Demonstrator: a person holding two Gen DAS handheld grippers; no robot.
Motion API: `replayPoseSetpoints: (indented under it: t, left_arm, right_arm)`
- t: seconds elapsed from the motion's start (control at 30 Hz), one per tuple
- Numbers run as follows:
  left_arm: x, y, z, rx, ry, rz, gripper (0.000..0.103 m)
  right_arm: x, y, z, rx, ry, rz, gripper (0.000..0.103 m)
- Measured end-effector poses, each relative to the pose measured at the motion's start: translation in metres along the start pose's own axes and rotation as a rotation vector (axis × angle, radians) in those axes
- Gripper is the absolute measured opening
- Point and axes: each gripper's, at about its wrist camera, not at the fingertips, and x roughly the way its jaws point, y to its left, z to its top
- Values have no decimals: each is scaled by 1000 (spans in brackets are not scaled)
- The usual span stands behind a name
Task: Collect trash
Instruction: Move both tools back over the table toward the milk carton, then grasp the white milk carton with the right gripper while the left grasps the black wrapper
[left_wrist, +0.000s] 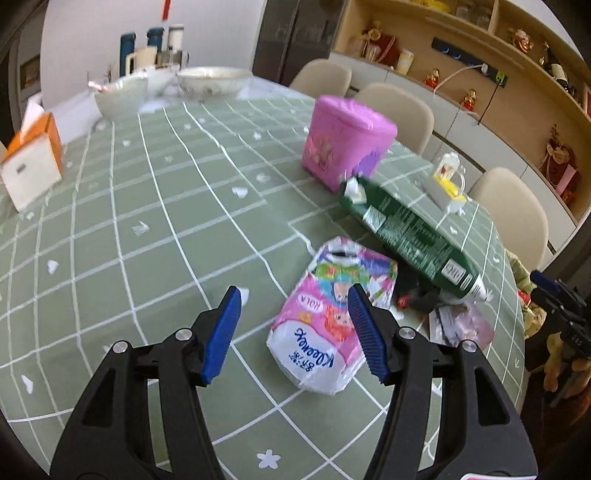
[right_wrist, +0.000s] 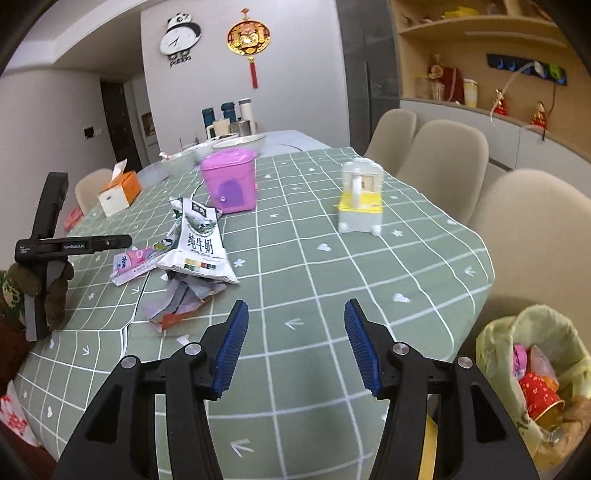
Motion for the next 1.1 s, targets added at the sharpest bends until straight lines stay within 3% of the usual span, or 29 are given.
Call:
replayPoseSetpoints:
  t: [0.23, 0.37, 0.63, 0.77, 0.9, 1.0, 1.1]
  left_arm:
    - [-5, -19, -12, 38, -11, -85, 57]
    - [-16, -9, -10, -19, -54, -121, 57]
    - [-41, 33, -4, -157, -150, -74, 57]
    - [-48, 35, -3, -156, -161, -99, 57]
    - [-50, 24, -5, -119, -149, -131, 57]
    - [-47, 19, -6, -96, -136, -141, 58]
    - [-42, 18, -7, -94, -119, -138, 58]
  right_arm:
    - [15, 31, 27, -47, 26, 43, 51]
    - [37, 64, 55, -92, 64, 156, 51]
    - [111, 114, 96, -217, 168, 174, 51]
    - [149, 109, 103, -197, 230, 140, 51]
    - [173, 90, 99, -65, 304, 248, 51]
    - [169, 80, 93, 3, 313, 312, 49]
    - [144, 67, 88, 7, 262, 264, 46]
